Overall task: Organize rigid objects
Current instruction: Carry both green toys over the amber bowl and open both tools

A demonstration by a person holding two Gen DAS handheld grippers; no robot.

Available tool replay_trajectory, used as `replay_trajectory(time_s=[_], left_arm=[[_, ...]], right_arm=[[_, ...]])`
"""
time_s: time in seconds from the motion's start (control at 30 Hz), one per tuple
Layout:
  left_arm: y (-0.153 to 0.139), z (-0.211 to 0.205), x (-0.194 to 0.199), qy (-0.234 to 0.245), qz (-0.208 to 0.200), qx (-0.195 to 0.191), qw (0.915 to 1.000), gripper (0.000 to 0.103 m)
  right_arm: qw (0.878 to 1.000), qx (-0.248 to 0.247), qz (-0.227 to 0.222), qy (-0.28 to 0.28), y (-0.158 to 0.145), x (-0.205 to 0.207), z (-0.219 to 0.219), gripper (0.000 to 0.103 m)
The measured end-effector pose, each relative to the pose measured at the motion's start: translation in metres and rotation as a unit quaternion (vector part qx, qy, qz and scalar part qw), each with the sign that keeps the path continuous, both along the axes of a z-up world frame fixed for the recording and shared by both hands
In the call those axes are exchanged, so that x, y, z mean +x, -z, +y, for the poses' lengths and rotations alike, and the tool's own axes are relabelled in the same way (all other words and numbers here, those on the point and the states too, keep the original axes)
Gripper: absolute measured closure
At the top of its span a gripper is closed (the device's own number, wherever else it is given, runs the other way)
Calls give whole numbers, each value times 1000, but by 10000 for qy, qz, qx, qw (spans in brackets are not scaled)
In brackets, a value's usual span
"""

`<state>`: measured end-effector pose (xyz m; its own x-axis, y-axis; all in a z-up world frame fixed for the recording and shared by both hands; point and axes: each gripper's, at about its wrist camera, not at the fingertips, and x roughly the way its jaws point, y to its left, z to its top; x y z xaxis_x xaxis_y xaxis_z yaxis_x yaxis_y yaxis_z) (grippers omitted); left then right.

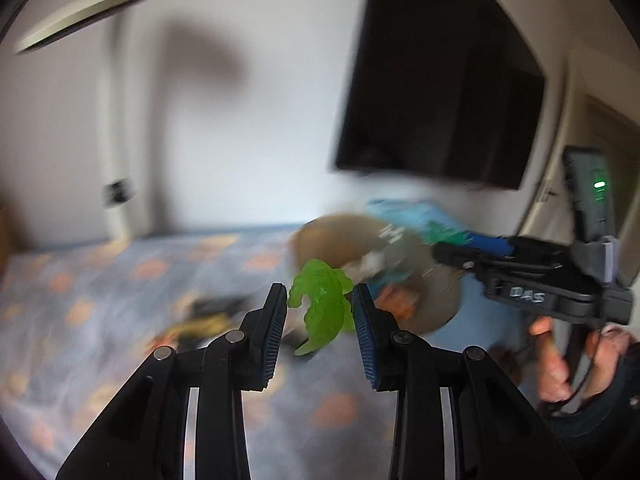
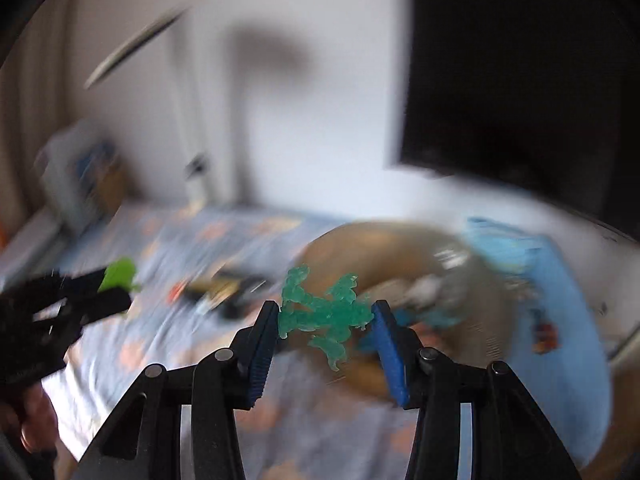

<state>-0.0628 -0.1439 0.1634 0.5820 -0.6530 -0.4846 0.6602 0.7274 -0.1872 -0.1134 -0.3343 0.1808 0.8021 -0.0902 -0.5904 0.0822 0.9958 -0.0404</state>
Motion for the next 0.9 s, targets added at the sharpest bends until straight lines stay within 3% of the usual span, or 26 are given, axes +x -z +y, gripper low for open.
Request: replay_trajectory(time_s=[0.1, 0.23, 0.37, 0.47, 0.5, 0.6, 0.63, 0.73, 0.9], left_arm=[[3, -41, 14, 207, 87, -26, 9997, 72], [39, -83, 31, 319, 518, 196, 9980, 72], [55, -102, 34, 361, 584, 424, 9967, 72], [56, -105, 38, 317, 544, 437, 9971, 72], [55, -103, 40, 323, 550, 400, 9972, 66], [45, -90, 43, 296, 574, 241, 9976, 36], [40, -80, 42, 206, 511, 151, 9984, 22], [27, -38, 38, -149, 323, -96, 9993, 19], [37, 36, 29, -860, 556, -354, 9941, 19]], right_arm=[[9989, 255, 70, 381, -9, 7, -41, 57], [9952, 618, 520, 558, 16, 22, -68, 57], [9883, 1023, 972, 581, 47, 31, -84, 57], [9860, 1155, 1050, 580, 51, 30, -93, 56], [9857, 1176, 1059, 583, 50, 31, -94, 56], [9829, 1300, 1203, 495, 50, 38, -96, 42], [9828, 1350, 1163, 486, 46, 37, -98, 41], [9841, 1449, 831, 598, 29, 24, -104, 40], [9840, 1624, 684, 275, 15, 13, -80, 40]])
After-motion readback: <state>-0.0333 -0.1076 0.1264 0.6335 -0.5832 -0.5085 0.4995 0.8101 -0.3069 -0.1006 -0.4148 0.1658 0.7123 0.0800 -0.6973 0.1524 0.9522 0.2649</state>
